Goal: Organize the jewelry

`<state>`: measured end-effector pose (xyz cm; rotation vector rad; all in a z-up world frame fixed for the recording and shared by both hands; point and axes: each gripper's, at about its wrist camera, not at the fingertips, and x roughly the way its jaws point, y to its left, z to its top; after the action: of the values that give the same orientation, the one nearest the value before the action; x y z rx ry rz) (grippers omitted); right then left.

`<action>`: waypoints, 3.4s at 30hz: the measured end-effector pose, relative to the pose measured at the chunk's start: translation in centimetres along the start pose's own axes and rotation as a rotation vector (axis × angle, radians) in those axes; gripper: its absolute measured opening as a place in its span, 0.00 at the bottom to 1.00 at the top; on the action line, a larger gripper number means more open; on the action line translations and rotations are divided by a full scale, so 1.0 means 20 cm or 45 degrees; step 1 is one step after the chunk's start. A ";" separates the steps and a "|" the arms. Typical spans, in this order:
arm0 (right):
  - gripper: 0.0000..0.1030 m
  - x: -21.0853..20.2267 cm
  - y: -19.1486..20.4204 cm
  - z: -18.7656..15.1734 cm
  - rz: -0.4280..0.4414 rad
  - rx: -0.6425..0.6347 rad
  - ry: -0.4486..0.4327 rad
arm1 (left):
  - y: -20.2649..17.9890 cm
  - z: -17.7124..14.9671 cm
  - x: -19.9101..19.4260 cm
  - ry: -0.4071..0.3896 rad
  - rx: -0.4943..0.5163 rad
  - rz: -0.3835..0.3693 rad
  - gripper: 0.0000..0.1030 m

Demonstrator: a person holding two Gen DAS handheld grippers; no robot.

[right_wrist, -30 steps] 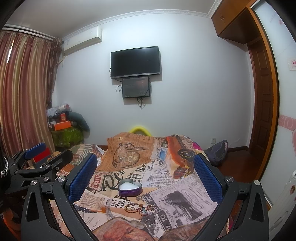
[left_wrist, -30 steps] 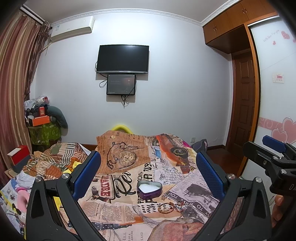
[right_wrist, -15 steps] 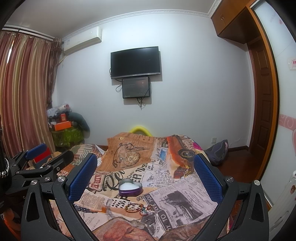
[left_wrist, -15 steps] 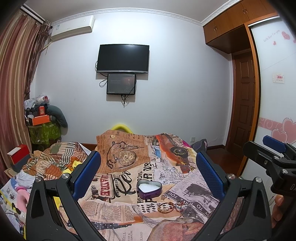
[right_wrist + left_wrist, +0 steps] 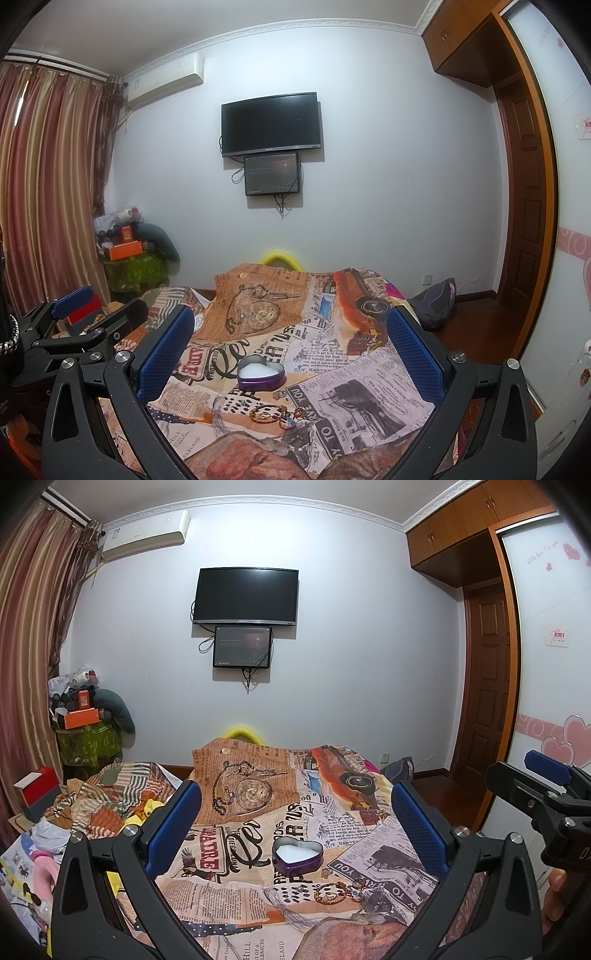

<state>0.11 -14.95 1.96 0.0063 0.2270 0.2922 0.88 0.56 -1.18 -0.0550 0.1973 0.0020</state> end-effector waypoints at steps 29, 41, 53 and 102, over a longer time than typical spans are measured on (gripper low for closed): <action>1.00 0.23 -0.11 -0.10 -0.059 0.031 0.177 | 0.09 -0.08 0.28 0.185 -0.020 0.049 1.00; 1.00 0.53 -0.27 -0.30 -0.135 0.047 0.471 | 0.25 -0.32 0.69 0.528 -0.073 0.072 0.89; 0.93 0.78 -0.33 -0.56 -0.043 0.047 0.794 | 0.18 -0.63 0.99 0.850 -0.041 -0.070 0.59; 0.18 1.06 -0.18 -0.72 0.262 -0.093 0.980 | 0.09 -0.82 1.16 0.962 -0.028 -0.288 0.09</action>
<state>17.64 -12.80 -16.88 -0.1582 0.9840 0.5007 20.50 1.41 -21.86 -0.0985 0.9456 -0.2448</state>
